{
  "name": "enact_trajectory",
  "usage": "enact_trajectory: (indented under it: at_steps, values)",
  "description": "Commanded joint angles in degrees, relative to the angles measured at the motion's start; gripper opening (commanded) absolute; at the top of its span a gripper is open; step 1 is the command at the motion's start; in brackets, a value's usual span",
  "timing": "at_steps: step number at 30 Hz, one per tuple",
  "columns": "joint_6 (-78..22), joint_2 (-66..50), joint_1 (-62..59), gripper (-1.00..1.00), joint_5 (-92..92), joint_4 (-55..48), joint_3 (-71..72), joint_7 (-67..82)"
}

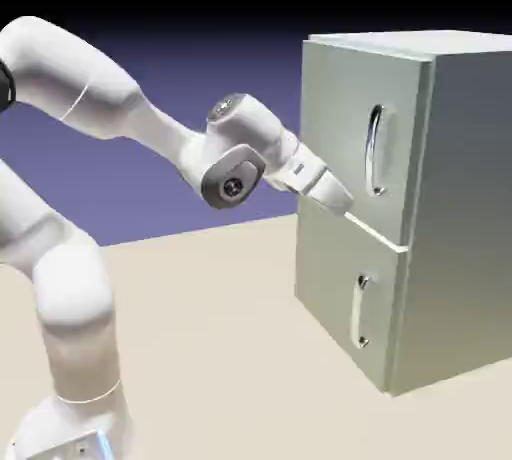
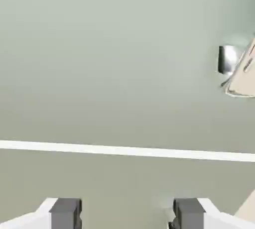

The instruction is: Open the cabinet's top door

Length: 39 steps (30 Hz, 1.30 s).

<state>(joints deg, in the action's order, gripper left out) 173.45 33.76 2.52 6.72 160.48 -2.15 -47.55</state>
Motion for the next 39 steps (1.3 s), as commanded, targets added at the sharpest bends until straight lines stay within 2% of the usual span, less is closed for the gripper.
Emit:
enact_trajectory:
  at_steps: [1,39]
  values:
    - [-0.2,0.4,0.7,0.0,2.5,-0.2,-0.8,-1.9]
    - [-8.1,16.0,26.5,0.0,97.2,-7.5,-31.1,-73.7]
